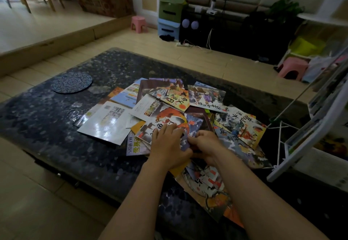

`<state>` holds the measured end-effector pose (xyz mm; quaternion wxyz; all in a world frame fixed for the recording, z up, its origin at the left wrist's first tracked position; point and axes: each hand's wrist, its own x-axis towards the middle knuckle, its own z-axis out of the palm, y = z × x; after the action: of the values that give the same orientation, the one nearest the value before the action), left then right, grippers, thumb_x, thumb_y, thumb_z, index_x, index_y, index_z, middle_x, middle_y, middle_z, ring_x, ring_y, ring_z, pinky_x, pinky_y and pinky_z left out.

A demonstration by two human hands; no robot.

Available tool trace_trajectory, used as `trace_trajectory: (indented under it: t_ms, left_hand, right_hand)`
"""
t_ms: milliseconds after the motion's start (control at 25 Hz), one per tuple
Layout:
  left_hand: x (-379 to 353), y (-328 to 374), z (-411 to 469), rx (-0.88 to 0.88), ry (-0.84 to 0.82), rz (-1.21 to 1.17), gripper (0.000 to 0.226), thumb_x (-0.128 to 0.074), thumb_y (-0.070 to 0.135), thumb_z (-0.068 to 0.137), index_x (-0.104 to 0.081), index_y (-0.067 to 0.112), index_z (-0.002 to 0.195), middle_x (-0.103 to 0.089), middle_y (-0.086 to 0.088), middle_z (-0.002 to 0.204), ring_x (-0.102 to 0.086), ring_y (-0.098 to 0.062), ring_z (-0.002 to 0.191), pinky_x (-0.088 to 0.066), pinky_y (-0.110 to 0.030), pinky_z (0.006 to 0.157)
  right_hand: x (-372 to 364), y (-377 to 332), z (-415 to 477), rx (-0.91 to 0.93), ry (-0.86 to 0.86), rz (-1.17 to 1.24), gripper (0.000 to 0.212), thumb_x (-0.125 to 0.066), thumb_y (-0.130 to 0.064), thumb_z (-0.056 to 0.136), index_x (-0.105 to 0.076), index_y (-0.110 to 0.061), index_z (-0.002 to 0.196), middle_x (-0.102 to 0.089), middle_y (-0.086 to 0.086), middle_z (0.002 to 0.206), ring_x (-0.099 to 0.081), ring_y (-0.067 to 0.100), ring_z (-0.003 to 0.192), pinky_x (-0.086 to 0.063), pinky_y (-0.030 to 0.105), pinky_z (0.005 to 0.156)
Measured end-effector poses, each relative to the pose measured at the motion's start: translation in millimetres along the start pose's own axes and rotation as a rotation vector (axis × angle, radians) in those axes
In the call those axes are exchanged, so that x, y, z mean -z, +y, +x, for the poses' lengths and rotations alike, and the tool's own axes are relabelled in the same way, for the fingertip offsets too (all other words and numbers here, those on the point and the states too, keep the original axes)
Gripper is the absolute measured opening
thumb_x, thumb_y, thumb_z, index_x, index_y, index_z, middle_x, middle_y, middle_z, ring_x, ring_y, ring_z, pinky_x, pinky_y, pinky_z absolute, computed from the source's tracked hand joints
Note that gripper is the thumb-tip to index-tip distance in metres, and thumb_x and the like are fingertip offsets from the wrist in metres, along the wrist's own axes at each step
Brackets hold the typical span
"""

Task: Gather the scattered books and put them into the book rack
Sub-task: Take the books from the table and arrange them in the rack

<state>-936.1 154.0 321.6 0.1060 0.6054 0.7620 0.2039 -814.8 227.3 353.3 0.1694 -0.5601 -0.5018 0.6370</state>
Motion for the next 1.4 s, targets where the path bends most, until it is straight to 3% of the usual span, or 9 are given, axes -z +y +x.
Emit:
trace_trajectory:
  t_ms: [240, 400, 480, 600, 760, 920, 1080, 1200, 1400]
  left_hand:
    - [4, -8, 4, 0.097, 0.187, -0.052, 0.054, -0.058, 0.045, 0.085, -0.055, 0.017, 0.131, -0.045, -0.011, 0.141, -0.038, -0.029, 0.133, -0.029, -0.049, 0.112]
    - [12, -17, 5, 0.285, 0.329, -0.125, 0.054, -0.062, 0.018, 0.084, -0.048, 0.005, 0.135, -0.039, -0.021, 0.142, -0.040, -0.037, 0.129, -0.040, -0.046, 0.103]
    - [14, -19, 5, 0.330, 0.382, -0.191, 0.058, -0.060, 0.011, 0.083, -0.043, 0.004, 0.138, -0.035, -0.021, 0.143, -0.037, -0.037, 0.129, -0.045, -0.047, 0.101]
    - [13, -17, 8, 0.359, 0.436, -0.257, 0.064, -0.058, 0.010, 0.083, -0.036, 0.004, 0.143, -0.033, -0.022, 0.145, -0.035, -0.037, 0.131, -0.045, -0.051, 0.101]
    - [11, -17, 13, 0.367, 0.517, -0.366, 0.058, -0.055, 0.009, 0.083, -0.040, 0.004, 0.139, -0.052, -0.018, 0.127, -0.049, -0.032, 0.117, -0.050, -0.049, 0.093]
    - [12, -9, 15, 0.369, 0.531, -0.556, 0.044, -0.052, 0.005, 0.088, -0.051, 0.007, 0.132, -0.059, -0.011, 0.117, -0.057, -0.025, 0.108, -0.052, -0.035, 0.086]
    - [23, 2, 16, 0.508, 0.528, -1.024, 0.053, -0.056, -0.002, 0.086, -0.051, 0.020, 0.134, -0.059, 0.000, 0.117, -0.063, -0.018, 0.099, -0.058, -0.041, 0.082]
    - [32, 19, 15, 0.574, 0.436, -1.478, 0.046, -0.056, -0.008, 0.088, -0.051, 0.014, 0.128, -0.066, -0.008, 0.109, -0.069, -0.025, 0.091, -0.059, -0.040, 0.070]
    - [37, 49, 6, 0.444, 0.248, -1.629, 0.026, -0.048, -0.009, 0.096, -0.057, 0.006, 0.115, -0.072, -0.017, 0.102, -0.071, -0.033, 0.094, -0.057, -0.056, 0.080]
  right_hand:
    - [2, 6, 3, -0.003, -0.012, 0.032, 0.022, -0.059, -0.004, 0.097, -0.052, -0.009, 0.076, -0.065, 0.021, 0.091, -0.067, 0.034, 0.082, -0.060, 0.041, 0.066]
    - [2, 9, 4, 0.002, 0.022, 0.116, 0.002, -0.056, -0.003, 0.098, -0.055, -0.004, 0.097, -0.067, 0.024, 0.109, -0.069, 0.038, 0.093, -0.060, 0.041, 0.063]
    - [3, 8, 4, 0.007, 0.041, 0.180, 0.010, -0.055, -0.003, 0.099, -0.056, -0.007, 0.108, -0.069, 0.022, 0.110, -0.070, 0.039, 0.096, -0.062, 0.046, 0.068]
    - [6, 4, 0, 0.050, 0.076, 0.191, 0.009, -0.055, -0.004, 0.099, -0.057, -0.009, 0.107, -0.070, 0.021, 0.107, -0.070, 0.038, 0.094, -0.060, 0.041, 0.063]
    - [16, 8, -5, 0.084, 0.113, 0.205, 0.002, -0.058, -0.005, 0.098, -0.056, -0.005, 0.098, -0.070, 0.023, 0.104, -0.071, 0.038, 0.089, -0.060, 0.040, 0.065]
    - [27, 15, -9, 0.092, 0.143, 0.236, 0.017, -0.059, -0.006, 0.098, -0.051, -0.010, 0.084, -0.070, 0.021, 0.096, -0.070, 0.030, 0.076, -0.059, 0.041, 0.067]
    - [39, 19, -16, 0.085, 0.148, 0.314, 0.022, -0.060, -0.006, 0.098, -0.047, -0.009, 0.081, -0.069, 0.021, 0.094, -0.069, 0.033, 0.081, -0.061, 0.047, 0.072]
    - [49, 18, -23, 0.084, 0.147, 0.401, 0.018, -0.061, -0.006, 0.097, -0.047, -0.007, 0.085, -0.068, 0.024, 0.096, -0.069, 0.036, 0.084, -0.060, 0.050, 0.076]
    - [69, 11, -41, 0.108, 0.179, 0.437, 0.011, -0.062, -0.005, 0.096, -0.052, -0.004, 0.090, -0.071, 0.016, 0.078, -0.070, 0.031, 0.069, -0.057, 0.041, 0.060]
